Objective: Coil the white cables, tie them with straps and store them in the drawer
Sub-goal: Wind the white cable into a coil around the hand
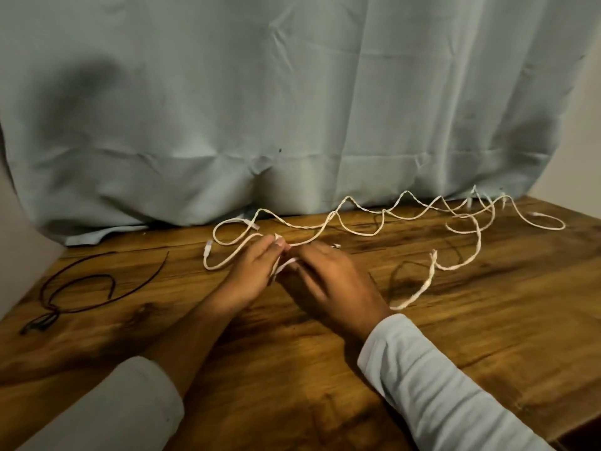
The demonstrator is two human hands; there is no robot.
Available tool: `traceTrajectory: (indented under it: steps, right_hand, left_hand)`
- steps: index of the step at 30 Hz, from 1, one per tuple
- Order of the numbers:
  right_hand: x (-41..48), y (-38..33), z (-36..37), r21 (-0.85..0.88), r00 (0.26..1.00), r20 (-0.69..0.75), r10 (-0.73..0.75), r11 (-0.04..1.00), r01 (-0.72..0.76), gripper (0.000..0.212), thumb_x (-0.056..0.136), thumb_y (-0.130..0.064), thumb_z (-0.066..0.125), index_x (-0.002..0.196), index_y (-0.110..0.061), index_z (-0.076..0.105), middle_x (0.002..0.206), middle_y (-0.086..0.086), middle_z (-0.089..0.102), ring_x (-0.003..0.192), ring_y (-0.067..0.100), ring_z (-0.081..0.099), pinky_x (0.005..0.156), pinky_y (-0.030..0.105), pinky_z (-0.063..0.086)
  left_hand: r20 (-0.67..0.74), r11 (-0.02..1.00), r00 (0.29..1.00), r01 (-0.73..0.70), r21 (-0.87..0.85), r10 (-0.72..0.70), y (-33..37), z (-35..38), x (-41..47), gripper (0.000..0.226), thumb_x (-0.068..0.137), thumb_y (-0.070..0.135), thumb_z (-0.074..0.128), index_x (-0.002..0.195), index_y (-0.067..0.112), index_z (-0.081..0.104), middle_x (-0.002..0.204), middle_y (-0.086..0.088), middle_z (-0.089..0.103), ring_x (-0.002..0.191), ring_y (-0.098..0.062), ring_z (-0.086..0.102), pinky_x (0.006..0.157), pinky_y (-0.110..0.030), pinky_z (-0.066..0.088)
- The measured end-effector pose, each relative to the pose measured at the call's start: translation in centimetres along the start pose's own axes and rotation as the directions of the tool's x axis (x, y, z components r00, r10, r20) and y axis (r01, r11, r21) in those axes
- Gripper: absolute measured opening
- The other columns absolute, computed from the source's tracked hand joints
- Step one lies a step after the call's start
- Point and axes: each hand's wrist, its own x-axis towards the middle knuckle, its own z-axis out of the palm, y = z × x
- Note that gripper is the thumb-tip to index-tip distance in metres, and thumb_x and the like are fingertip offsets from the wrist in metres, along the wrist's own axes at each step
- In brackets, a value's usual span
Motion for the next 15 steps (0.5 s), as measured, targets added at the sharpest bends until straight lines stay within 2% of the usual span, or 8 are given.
traceTrajectory:
  steps: [1,3,5,7,10,15]
  right_hand:
    - [-0.1,0.3,-0.1,0.02,0.999,-0.047,0.024,1.0,-0.023,0.025,0.106,-0.03,0.052,0.128,-0.024,0.062,0.116,-0.002,0.065,0.1,0.016,0.061,0.084,0.035,0.051]
    - [-0.1,0.9,-0.2,-0.001,0.994,-0.087,0.069,0.998,-0.069,0.029,0.105,-0.031,0.05,0.132,-0.026,0.059,0.118,-0.003,0.062,0.098,0.017,0.061,0.079,0.04,0.053]
    - [-0.1,1.4,-0.3,-0.041,0.989,-0.105,0.106,0.993,-0.111,0.032,0.104,-0.037,0.047,0.133,-0.028,0.058,0.119,-0.003,0.062,0.1,0.018,0.063,0.078,0.042,0.055]
    - [-0.1,1.9,-0.5,-0.045,0.979,-0.148,0.14,0.988,-0.149,0.029,0.104,-0.041,0.046,0.123,-0.026,0.062,0.113,-0.004,0.064,0.095,0.018,0.063,0.076,0.04,0.054]
    - [-0.1,2.7,-0.4,-0.067,0.963,-0.197,0.183,0.978,-0.2,0.021,0.106,-0.039,0.052,0.105,-0.024,0.066,0.098,-0.005,0.067,0.087,0.015,0.062,0.071,0.04,0.053]
    - [-0.2,2.8,-0.5,-0.071,0.963,-0.171,0.209,0.972,-0.224,0.027,0.107,-0.043,0.046,0.101,-0.025,0.064,0.087,-0.004,0.069,0.078,0.016,0.064,0.063,0.032,0.042]
  left_hand:
    - [0.051,1.0,0.999,0.019,0.005,-0.019,0.2,0.2,-0.2,0.03,0.109,0.027,0.043,0.096,0.028,0.07,0.091,0.0,0.076,0.082,-0.02,0.072,0.083,-0.043,0.057]
    - [0.19,0.998,0.98,0.069,-0.006,-0.066,0.6,0.5,-0.5,0.03,0.11,0.026,0.039,0.105,0.012,0.065,0.08,-0.014,0.074,0.057,-0.028,0.066,0.06,-0.034,0.054]
    - [0.252,0.995,0.962,0.101,0.02,-0.102,0.8,0.5,-0.6,0.035,0.111,0.027,0.036,0.103,0.004,0.062,0.067,-0.018,0.067,0.046,-0.026,0.057,0.051,-0.03,0.046]
    - [0.289,0.991,0.95,0.134,-0.029,-0.12,0.9,0.5,-0.8,0.037,0.11,0.029,0.037,0.098,0.006,0.064,0.058,-0.011,0.054,0.042,-0.021,0.048,0.05,-0.03,0.04]
    - [0.402,0.947,0.904,0.247,-0.206,-0.148,1.5,0.7,-1.2,0.039,0.109,0.032,0.037,0.099,0.005,0.064,0.057,-0.003,0.036,0.042,-0.014,0.037,0.055,-0.031,0.038]
    - [0.527,0.809,0.832,0.424,-0.407,-0.171,1.9,0.9,-1.6,0.031,0.106,0.035,0.043,0.096,0.009,0.058,0.056,0.005,0.031,0.042,-0.009,0.032,0.056,-0.029,0.038]
